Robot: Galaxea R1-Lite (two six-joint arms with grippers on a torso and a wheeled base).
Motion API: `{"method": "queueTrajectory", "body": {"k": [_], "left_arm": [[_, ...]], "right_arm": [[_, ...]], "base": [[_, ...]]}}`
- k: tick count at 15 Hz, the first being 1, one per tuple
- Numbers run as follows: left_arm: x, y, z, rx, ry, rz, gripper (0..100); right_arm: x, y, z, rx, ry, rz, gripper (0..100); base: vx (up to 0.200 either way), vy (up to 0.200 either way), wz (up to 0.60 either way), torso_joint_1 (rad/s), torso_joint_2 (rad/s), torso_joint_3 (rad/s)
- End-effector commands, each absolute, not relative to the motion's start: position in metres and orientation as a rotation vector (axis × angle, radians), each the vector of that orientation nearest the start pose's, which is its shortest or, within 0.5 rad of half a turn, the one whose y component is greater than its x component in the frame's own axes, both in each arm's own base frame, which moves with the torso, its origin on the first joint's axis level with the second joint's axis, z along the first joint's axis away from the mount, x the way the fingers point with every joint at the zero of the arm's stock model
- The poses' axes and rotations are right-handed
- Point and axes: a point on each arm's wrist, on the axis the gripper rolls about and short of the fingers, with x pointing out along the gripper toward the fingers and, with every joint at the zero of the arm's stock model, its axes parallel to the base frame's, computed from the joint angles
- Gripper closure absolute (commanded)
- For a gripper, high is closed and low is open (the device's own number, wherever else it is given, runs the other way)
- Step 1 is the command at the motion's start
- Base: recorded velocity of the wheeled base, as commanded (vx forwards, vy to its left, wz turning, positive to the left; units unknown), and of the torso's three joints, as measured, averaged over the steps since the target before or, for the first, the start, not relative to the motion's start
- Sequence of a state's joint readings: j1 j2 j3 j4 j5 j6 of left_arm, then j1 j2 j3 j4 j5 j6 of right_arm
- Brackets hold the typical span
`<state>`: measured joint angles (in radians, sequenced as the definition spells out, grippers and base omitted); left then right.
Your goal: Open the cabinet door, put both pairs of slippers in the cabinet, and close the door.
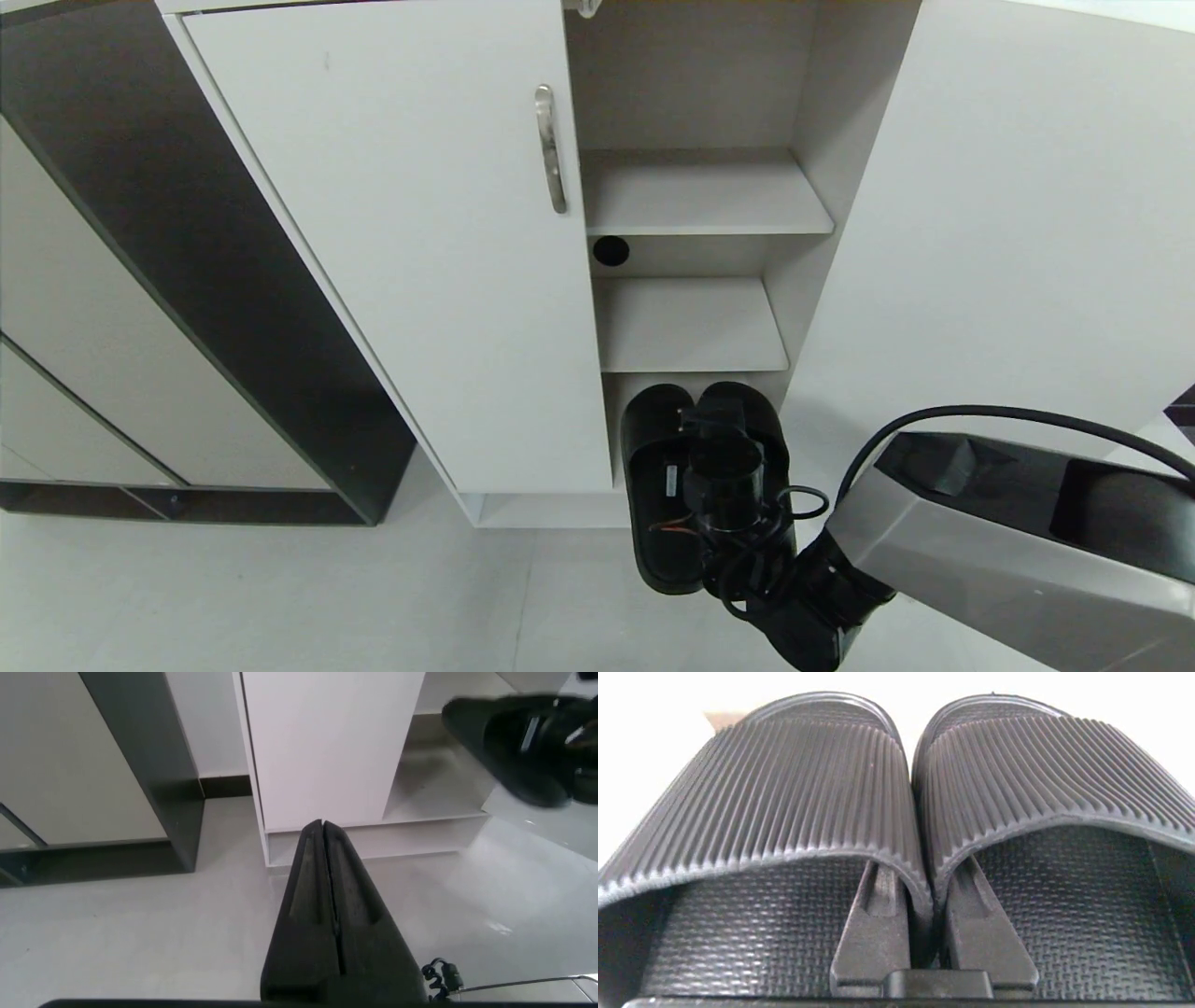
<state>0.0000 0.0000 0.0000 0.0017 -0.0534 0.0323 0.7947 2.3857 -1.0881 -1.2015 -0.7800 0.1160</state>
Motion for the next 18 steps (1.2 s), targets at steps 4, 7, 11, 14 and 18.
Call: {"method": "queueTrajectory", "body": {"k": [4, 7, 11, 14, 18], "left_arm": [[-0.023, -0.001, 0.075, 0.032, 0.002, -0.054, 100], [-0.023, -0.001, 0.075, 0.034, 0.002, -0.054, 100], [-0.023, -0.001, 0.075, 0.035, 0.002, -0.054, 100], [-0.023, -0.001, 0.075, 0.035, 0.002, -0.054, 100], [-0.023, -0.001, 0.075, 0.032, 0.002, -0.054, 100]], "right_arm": [[0.320, 0.295, 0.038, 0.040, 0.078, -0.003, 100], [0.321, 0.294, 0.040, 0.048, 0.068, -0.005, 100], [0.324, 0.294, 0.043, 0.060, 0.054, -0.009, 100], [0.325, 0.291, 0.043, 0.064, 0.050, -0.014, 100], [0.330, 0.296, 0.043, 0.065, 0.038, -0.010, 100]], "base": [[0.000, 0.000, 0.00, 0.000, 0.00, 0.000], [0.133, 0.000, 0.00, 0.002, 0.00, 0.003], [0.200, 0.000, 0.00, 0.001, 0.00, 0.001], [0.200, 0.000, 0.00, 0.005, 0.00, 0.001], [0.150, 0.000, 0.00, 0.001, 0.00, 0.003]]}}
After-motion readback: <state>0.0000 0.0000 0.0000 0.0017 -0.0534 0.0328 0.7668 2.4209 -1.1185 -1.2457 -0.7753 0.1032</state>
